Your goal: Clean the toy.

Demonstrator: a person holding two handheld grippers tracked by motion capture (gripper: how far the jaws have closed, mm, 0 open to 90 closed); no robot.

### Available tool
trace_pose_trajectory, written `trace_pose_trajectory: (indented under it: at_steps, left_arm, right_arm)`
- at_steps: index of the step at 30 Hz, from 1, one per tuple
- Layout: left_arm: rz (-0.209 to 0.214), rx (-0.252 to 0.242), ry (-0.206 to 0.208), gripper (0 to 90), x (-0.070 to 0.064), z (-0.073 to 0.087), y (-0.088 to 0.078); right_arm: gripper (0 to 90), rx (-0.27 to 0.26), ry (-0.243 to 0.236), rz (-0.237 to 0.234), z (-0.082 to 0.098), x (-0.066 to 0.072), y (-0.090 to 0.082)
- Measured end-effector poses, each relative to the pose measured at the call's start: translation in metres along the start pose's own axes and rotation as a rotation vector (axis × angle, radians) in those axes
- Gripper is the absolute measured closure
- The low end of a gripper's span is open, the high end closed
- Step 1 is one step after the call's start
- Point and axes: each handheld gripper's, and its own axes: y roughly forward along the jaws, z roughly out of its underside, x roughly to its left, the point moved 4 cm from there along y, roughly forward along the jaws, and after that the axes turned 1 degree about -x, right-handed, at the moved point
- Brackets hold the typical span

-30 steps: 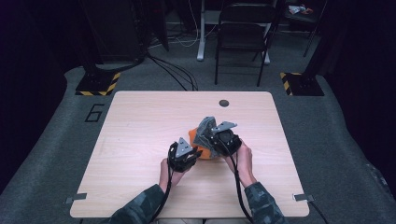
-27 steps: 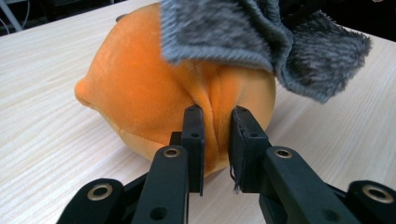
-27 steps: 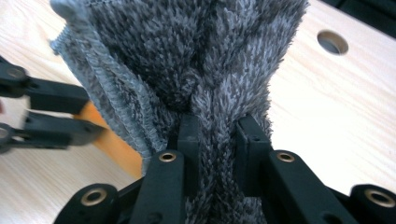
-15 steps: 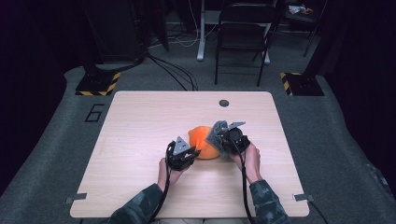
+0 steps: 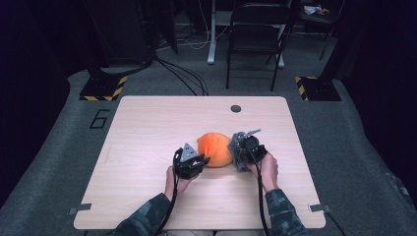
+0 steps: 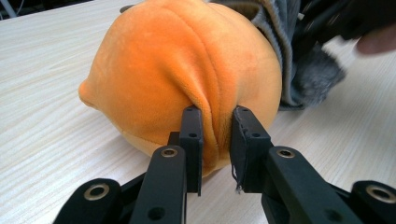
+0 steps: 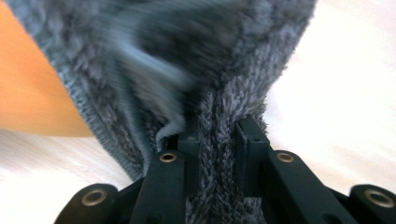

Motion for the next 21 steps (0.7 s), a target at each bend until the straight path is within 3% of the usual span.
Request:
trace_pose_trajectory:
  at_steps: [1,2,4,6,9,13,16,21]
  left_arm:
    - [0.0,0.0,0.0,75.7,0.0,0.0,0.0]
    - [0.002,-0.002,0.0,75.7,-0.001,0.0,0.0]
    - [0.007,-0.002,0.003,75.6,-0.003,0.0,0.0]
    - [0.01,0.0,0.007,75.6,-0.004,0.0,0.0]
    - [0.013,-0.001,0.011,75.6,-0.005,0.0,0.0]
    - [0.022,0.002,0.011,75.5,-0.005,0.001,0.002]
    - [0.023,0.001,0.011,75.5,-0.004,0.002,0.002]
    - [0.021,0.008,0.02,75.3,-0.004,0.002,0.001]
  right_arm:
    - [75.1,0.0,0.0,0.0,0.0,0.0,0.0]
    - [75.1,-0.062,0.003,-0.01,-0.008,0.0,-0.015]
    - [75.1,-0.121,-0.002,-0.024,-0.017,0.005,-0.03]
    - [75.1,-0.181,-0.013,-0.047,-0.026,0.016,-0.045]
    - [75.0,-0.246,-0.079,-0.072,-0.035,0.04,-0.057]
    - [75.1,-0.196,-0.174,-0.03,-0.033,0.061,-0.047]
    - [75.1,-0.199,-0.144,-0.043,-0.031,0.058,-0.04]
    - [75.1,-0.187,-0.154,-0.034,-0.03,0.049,-0.038]
